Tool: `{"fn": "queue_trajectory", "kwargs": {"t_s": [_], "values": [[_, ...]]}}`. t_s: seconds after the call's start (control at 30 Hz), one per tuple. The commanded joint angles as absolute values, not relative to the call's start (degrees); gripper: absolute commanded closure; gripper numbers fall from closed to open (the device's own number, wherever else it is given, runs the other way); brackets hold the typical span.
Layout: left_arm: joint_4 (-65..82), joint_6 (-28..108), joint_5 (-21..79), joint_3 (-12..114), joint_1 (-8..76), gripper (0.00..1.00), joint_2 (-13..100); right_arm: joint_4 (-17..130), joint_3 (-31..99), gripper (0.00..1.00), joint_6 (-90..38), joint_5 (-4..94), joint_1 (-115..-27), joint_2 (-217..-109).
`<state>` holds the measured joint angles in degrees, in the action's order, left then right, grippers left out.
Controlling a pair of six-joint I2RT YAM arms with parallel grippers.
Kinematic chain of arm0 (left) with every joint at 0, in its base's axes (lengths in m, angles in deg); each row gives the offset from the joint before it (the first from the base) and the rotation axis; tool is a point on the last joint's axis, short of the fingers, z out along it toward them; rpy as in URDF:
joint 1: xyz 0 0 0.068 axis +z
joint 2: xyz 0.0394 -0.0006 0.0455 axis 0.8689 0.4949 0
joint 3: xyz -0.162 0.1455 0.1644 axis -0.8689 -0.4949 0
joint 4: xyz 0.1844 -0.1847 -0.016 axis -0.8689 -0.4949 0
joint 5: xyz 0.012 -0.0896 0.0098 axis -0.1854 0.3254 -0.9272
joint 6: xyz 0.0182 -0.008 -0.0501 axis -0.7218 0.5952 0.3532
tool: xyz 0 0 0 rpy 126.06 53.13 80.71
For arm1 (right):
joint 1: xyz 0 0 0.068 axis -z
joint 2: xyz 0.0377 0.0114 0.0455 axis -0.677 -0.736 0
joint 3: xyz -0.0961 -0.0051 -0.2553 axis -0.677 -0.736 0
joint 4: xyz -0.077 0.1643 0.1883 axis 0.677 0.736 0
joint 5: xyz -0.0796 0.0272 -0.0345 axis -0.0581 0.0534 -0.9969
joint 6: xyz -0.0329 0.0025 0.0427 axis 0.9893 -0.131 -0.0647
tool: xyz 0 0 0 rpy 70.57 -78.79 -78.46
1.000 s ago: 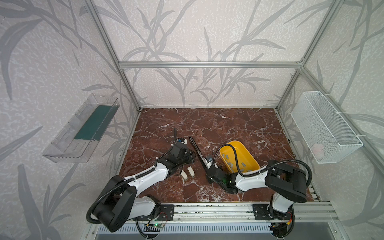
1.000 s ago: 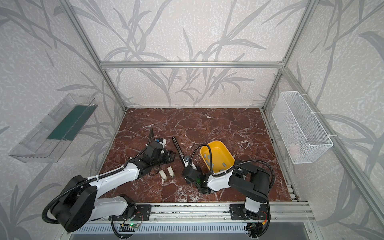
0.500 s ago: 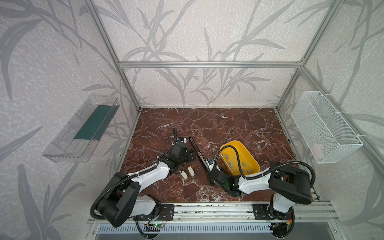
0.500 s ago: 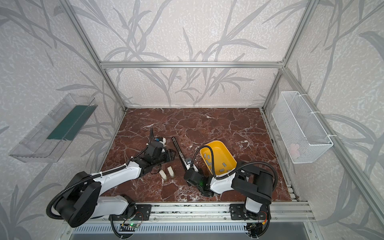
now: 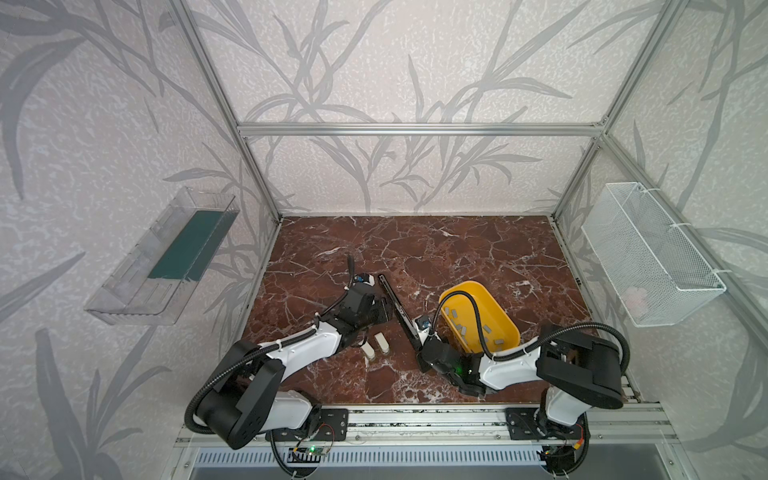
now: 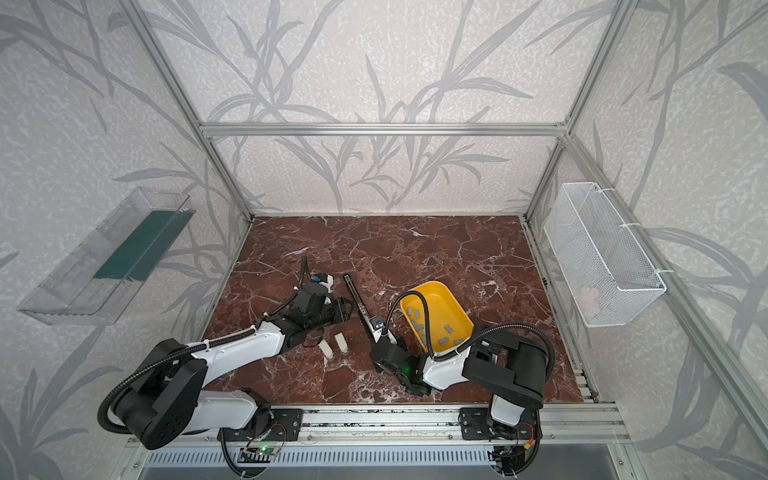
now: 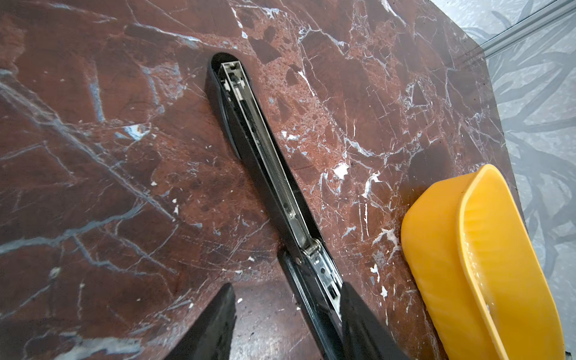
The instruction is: Load the staples into the stapler
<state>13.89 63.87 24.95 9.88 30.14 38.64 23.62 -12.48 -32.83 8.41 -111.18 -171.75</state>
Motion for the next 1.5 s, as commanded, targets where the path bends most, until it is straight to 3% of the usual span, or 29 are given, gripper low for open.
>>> {"fn": "queue_trajectory", "kwargs": {"t_s": [0.0,0.13,0.37,0.73,1.27,1.47], "values": [[15.5,64.6,25.4,10.5,30.6,0.46,39.4,21.9,-12.8,0.74,-32.3,7.9,-111.7,-170.9],[15.5,64.7,25.6,10.5,30.6,0.46,39.6,22.6,-12.8,0.72,-33.0,7.1,-111.7,-171.5],[16.0,64.9,26.0,10.5,30.6,0.46,39.8,22.2,-12.7,0.79,-33.0,6.9,-111.7,-172.1],[17.0,65.6,26.3,10.6,30.6,0.45,41.0,22.0,-11.8,0.77,-32.9,7.0,-111.7,-172.7],[20.1,69.7,24.7,10.7,31.0,0.44,46.1,22.9,-11.2,0.97,-40.5,9.6,-111.8,-172.7],[22.3,71.6,25.8,11.6,31.5,0.42,50.0,24.8,-11.4,1.00,-44.0,10.4,-111.7,-171.0]]}}
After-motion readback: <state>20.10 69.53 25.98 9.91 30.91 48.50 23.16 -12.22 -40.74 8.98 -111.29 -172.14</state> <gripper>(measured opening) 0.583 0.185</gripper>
